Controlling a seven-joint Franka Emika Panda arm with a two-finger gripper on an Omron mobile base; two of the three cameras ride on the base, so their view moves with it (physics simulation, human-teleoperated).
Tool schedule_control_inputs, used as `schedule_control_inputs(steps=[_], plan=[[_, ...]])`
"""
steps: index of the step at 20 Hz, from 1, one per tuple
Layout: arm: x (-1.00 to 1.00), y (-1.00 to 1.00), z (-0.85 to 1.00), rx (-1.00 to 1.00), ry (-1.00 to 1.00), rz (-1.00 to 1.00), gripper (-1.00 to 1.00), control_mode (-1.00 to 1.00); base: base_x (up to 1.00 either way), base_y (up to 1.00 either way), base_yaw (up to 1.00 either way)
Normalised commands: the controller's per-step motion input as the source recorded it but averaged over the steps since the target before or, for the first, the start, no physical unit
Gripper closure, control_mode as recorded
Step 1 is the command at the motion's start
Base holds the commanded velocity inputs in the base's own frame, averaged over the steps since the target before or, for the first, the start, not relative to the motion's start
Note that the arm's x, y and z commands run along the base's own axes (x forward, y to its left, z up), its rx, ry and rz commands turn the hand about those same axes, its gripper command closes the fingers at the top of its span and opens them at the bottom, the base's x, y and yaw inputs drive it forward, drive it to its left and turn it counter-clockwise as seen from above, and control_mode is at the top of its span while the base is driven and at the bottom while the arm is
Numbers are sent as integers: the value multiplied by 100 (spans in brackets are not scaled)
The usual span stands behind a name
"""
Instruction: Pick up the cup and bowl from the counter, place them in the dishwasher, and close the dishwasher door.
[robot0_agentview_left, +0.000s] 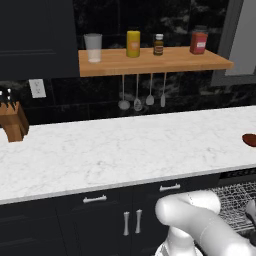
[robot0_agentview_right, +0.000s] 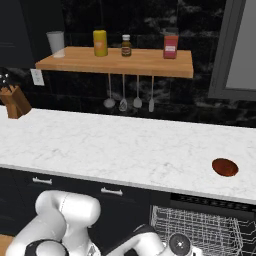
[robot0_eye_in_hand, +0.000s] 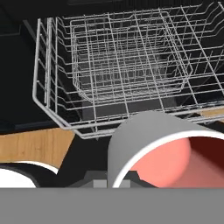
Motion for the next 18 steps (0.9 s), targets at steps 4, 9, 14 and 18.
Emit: schedule_control_inputs(steps=[4, 9, 14, 18], plan=[[-5, 0, 0, 0, -21, 24, 100, -100, 0, 0, 0], [-20, 0, 0, 0, -25, 29, 100, -100, 0, 0, 0], [5, -3, 0, 0, -5, 18, 100, -100, 0, 0, 0], [20, -16, 0, 0, 0, 13, 100, -100, 0, 0, 0]])
